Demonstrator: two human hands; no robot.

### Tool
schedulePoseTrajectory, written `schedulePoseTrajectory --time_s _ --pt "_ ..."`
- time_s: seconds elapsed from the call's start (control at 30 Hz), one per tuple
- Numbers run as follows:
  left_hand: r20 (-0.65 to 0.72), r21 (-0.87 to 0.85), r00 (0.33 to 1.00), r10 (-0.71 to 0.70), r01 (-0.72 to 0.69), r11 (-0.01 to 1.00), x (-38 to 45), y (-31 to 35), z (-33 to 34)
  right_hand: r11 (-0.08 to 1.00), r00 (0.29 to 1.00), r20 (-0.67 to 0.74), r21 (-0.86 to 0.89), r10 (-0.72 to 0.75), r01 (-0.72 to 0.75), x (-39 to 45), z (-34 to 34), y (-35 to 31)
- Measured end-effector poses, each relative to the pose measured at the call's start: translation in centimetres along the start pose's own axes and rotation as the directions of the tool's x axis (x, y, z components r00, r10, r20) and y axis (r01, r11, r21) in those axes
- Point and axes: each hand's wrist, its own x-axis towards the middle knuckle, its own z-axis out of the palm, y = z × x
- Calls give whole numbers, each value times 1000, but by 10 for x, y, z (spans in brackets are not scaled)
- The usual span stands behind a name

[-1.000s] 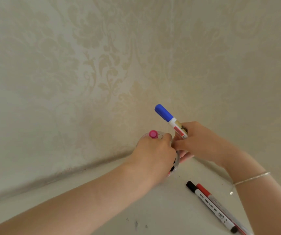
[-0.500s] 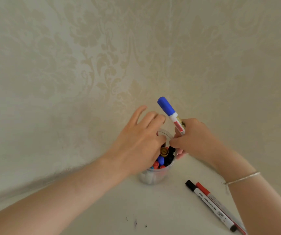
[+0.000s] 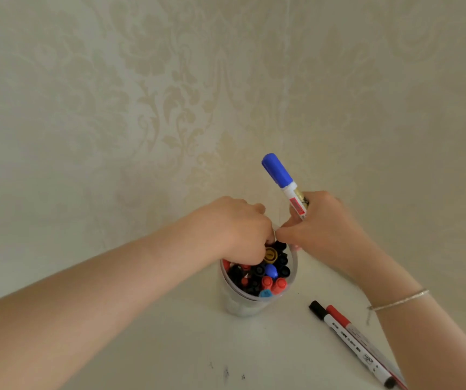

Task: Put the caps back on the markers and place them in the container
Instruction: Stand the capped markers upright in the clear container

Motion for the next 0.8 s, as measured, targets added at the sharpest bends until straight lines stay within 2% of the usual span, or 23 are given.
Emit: schedulePoseTrajectory --time_s 0.33,0.43,0.5,0.67,0.8 --pt "-76 -136 997 -28 17 991 4 6 7 999 999 -15 -30 31 -31 2 2 -1" --pt "-120 -225 993 -13 -14 974 5 -2 12 999 999 -33 -2 35 -35 2 1 -1" --pt "-135 -215 991 -13 -17 976 3 -2 15 1000 999 -38 -2 25 -25 3 0 -3" --pt "-83 -87 992 -100 93 992 -6 15 14 997 999 -18 -71 -44 43 2 0 -5" --pt "-20 -263 993 -119 110 958 -3 4 7 993 997 -21 -83 -80 78 2 1 -8"
